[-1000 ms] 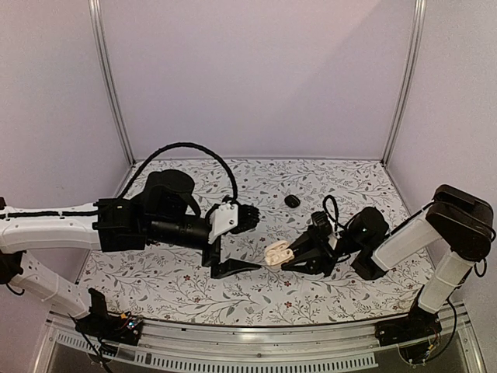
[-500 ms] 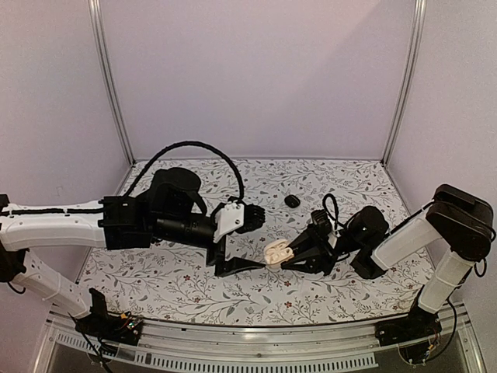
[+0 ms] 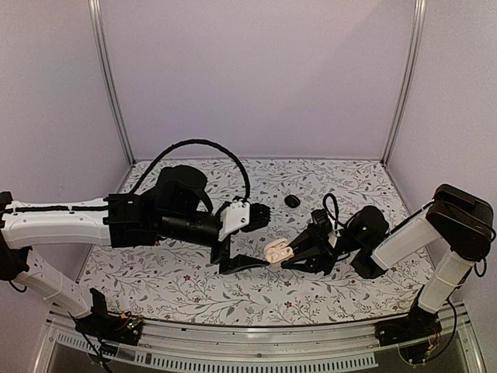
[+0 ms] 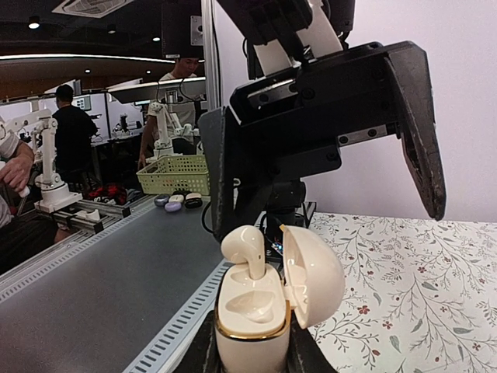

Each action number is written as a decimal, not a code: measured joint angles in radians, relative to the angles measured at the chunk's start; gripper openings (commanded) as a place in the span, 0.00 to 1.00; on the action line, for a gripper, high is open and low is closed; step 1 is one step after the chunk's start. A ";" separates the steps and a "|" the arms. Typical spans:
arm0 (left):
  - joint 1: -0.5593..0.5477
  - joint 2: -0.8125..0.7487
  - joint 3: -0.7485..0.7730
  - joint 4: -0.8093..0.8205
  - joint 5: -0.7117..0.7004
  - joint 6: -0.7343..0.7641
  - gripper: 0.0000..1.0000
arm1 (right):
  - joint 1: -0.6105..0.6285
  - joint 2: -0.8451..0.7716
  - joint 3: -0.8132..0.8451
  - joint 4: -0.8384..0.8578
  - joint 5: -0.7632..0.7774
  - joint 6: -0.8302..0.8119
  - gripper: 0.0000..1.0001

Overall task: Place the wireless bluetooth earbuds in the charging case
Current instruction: Adjust the left earbud in the left side groove of the charging case.

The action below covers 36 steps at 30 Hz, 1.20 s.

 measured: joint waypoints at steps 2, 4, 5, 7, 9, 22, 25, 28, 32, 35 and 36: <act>0.000 0.004 0.003 0.000 0.000 0.000 0.90 | -0.001 0.000 0.000 0.000 0.000 0.000 0.00; 0.000 0.006 0.005 0.000 0.000 0.001 0.89 | -0.001 0.000 0.000 0.000 0.000 0.000 0.00; 0.000 0.008 0.007 -0.001 0.000 0.001 0.89 | -0.001 0.000 0.000 0.000 0.000 0.000 0.00; -0.001 0.011 0.010 -0.002 0.000 0.000 0.87 | -0.001 0.000 0.000 0.000 0.001 0.000 0.00; -0.002 0.017 0.014 -0.003 0.000 -0.002 0.85 | 0.000 0.000 0.001 -0.001 0.001 0.000 0.00; -0.003 0.054 0.031 -0.002 0.003 -0.024 0.80 | 0.009 0.000 0.017 -0.032 0.006 -0.021 0.00; -0.002 0.058 0.032 0.000 0.011 -0.026 0.80 | 0.013 0.002 0.019 -0.037 0.006 -0.023 0.00; 0.003 0.063 0.032 0.001 0.023 -0.031 0.80 | 0.020 0.009 0.023 -0.038 0.006 -0.023 0.00; 0.004 0.070 0.032 0.004 0.033 -0.037 0.80 | 0.027 0.014 0.029 -0.041 0.005 -0.024 0.00; 0.008 0.077 0.032 0.012 0.050 -0.045 0.80 | 0.029 0.014 0.031 -0.041 0.005 -0.024 0.00; 0.009 0.080 0.032 0.016 0.053 -0.047 0.80 | 0.031 0.014 0.032 -0.041 0.005 -0.025 0.00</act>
